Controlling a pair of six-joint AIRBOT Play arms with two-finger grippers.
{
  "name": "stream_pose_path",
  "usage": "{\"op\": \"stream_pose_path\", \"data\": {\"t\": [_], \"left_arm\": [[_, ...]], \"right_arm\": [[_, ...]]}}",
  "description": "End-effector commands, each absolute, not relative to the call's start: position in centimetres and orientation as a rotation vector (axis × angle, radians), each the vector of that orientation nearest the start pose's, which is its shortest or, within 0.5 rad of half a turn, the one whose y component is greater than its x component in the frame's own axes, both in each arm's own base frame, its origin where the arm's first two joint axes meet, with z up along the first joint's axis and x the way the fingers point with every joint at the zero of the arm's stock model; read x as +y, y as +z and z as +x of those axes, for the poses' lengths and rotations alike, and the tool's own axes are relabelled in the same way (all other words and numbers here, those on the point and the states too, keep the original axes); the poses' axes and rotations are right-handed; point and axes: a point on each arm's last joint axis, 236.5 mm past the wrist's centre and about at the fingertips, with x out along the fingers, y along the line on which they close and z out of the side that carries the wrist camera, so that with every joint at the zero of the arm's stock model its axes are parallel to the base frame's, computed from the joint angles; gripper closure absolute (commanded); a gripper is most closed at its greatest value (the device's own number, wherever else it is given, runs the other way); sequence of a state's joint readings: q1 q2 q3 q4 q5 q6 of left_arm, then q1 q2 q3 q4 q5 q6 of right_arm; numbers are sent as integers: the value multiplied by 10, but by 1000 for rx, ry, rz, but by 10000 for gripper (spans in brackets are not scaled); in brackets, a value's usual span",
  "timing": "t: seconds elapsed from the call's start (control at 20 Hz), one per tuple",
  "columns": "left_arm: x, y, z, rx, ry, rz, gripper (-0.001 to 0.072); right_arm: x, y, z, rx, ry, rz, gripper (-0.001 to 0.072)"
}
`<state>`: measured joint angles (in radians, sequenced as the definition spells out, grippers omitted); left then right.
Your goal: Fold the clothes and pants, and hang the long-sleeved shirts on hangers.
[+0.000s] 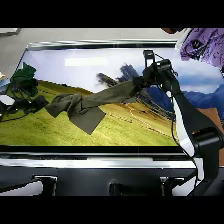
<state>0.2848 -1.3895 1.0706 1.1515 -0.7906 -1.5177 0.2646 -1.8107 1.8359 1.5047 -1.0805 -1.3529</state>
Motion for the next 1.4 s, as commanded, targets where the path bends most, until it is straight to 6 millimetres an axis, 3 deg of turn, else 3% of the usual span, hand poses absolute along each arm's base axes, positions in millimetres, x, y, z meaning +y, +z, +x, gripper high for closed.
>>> {"op": "stream_pose_path", "data": {"t": [0.0, 0.05, 0.1, 0.15, 0.4, 0.5, 0.65, 0.85, 1.1, 1.15, 1.25, 1.35], "left_arm": [[89, 35, 438, 925, 144, -523, 294], [94, 50, 429, 908, 150, -525, 290], [92, 55, 417, 921, 146, -528, 231], [83, 49, 404, 959, 134, -540, 174], [-13, -21, 372, 1086, -51, -752, 169], [-38, -52, 367, 1120, -58, -740, 169], [-72, -79, 367, 1178, -98, -693, 169], [-86, -106, 374, 1217, -96, -663, 169], [-89, -116, 395, 1225, -111, -642, 178], [-91, -115, 399, 1230, -119, -649, 242], [-99, -107, 406, 1229, -165, -634, 688], [-103, -82, 419, 1199, -224, -613, 693]], "right_arm": [[130, 24, 541, 1077, 87, -25, 684], [129, 29, 538, 1081, 86, -25, 684], [129, 33, 534, 1085, 85, -24, 684], [128, 37, 532, 1087, 85, -24, 684], [124, 37, 518, 1137, 75, -30, 684], [123, 36, 515, 1151, 72, -33, 684], [122, 34, 511, 1170, 72, -41, 684], [121, 33, 508, 1185, 70, -44, 684], [123, 32, 505, 1198, 75, -38, 684], [124, 32, 505, 1198, 78, -33, 684], [125, 35, 504, 1193, 81, -30, 684], [124, 47, 506, 1163, 83, -29, 685]]}}
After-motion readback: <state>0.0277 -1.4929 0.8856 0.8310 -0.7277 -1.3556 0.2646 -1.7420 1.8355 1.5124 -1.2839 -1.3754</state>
